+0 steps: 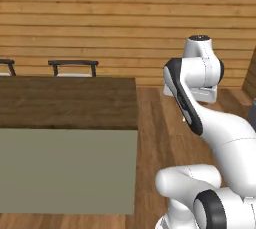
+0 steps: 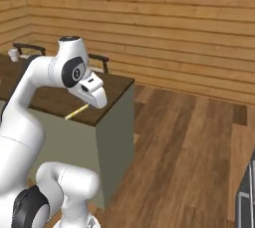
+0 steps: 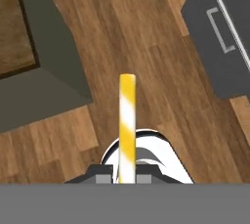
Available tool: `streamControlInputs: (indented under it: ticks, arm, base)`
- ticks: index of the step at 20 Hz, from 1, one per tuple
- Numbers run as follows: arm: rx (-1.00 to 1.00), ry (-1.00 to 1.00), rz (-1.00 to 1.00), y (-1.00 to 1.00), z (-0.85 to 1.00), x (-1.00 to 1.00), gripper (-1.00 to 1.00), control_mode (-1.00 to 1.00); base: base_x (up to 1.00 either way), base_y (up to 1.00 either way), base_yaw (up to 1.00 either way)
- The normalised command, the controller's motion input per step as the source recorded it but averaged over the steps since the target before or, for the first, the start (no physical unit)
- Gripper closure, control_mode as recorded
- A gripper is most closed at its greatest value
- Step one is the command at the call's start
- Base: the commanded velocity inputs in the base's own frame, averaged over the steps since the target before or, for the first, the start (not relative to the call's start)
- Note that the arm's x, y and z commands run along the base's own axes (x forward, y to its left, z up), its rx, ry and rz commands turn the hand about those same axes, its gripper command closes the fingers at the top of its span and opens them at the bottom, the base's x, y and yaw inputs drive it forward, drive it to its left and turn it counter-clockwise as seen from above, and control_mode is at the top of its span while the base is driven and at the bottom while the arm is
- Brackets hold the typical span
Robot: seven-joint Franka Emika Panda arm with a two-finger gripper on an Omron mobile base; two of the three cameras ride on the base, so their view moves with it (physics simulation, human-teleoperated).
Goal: Take a straw from the drawer in front and place it inside the glass cup on the dining counter.
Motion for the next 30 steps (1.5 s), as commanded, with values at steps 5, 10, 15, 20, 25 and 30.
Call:
streamControlInputs:
  ticks: [5,10,15,20,25,30]
  arm:
    - [0.00,0.00,0.00,0.00,0.00,0.00,1.00,1.00]
    - [0.00,0.00,0.00,0.00,0.00,0.00,1.00,1.00]
    - [0.00,0.00,0.00,0.00,0.00,0.00,1.00,1.00]
    - [0.00,0.00,0.00,0.00,0.00,0.00,1.00,1.00]
    - [0.00,0.00,0.00,0.00,0.00,0.00,1.00,1.00]
    - [0.00,0.00,0.00,0.00,0.00,0.00,1.00,1.00]
  base:
    - [0.88,-1.00,0.00]
    - [1.00,-1.00,0.01]
    - [1.00,-0.55,0.00]
    - [1.00,-0.07,0.00]
    - [1.00,0.00,0.00]
    - [1.00,0.03,0.15]
